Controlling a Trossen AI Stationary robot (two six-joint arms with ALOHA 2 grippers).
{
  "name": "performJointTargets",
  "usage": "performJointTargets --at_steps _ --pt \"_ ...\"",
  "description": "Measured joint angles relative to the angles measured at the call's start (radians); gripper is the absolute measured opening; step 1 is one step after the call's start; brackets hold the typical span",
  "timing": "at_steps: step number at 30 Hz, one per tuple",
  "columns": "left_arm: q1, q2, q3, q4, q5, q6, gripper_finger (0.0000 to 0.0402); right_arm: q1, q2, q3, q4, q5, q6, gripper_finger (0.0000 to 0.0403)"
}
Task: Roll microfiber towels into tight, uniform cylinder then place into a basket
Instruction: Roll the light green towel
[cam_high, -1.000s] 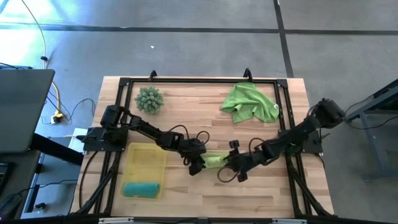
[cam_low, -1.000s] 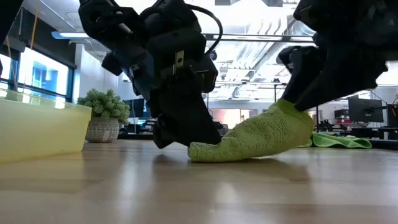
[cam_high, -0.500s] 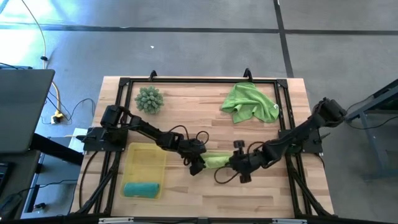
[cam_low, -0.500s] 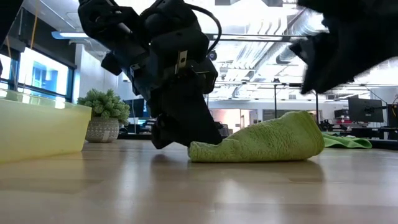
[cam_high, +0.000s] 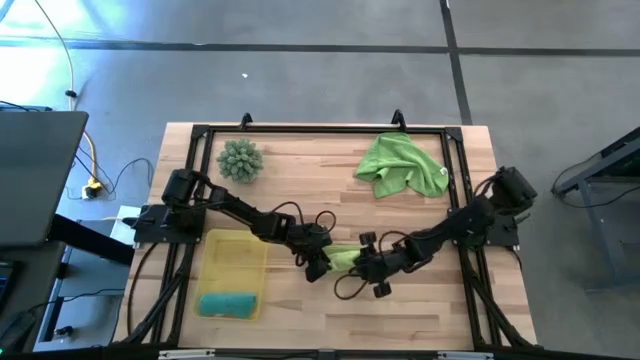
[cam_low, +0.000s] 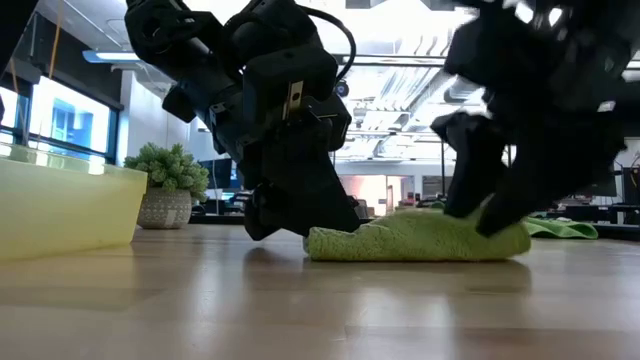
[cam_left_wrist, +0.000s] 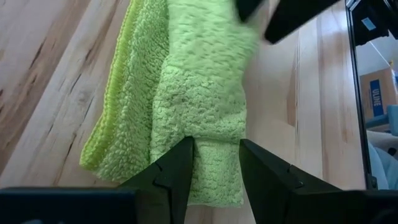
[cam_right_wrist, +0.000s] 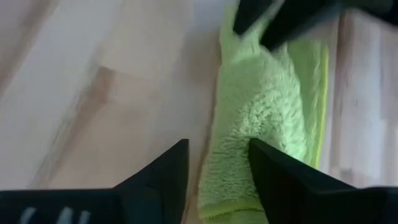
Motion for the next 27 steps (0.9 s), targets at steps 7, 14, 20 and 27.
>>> performJointTargets --at_steps 7,14,20,27 --pt "-0.002 0.002 0.0 0.011 -0.002 -0.009 0.0126 -0.03 0.018 0.001 -0.093 -0.035 0.112 0.0187" --pt "-0.024 0.007 -0.003 0.111 0.021 -0.029 0.0126 -0.031 0.024 0.005 -0.151 -0.023 0.227 0.0174" --pt "-0.024 0.009 -0.004 0.16 0.067 -0.025 0.0127 -0.03 0.054 0.007 -0.2 0.007 0.343 0.0129" --pt "-0.016 -0.008 -0.004 0.17 0.194 0.094 0.0127 -0.029 0.088 0.012 -0.199 0.03 0.386 0.006"
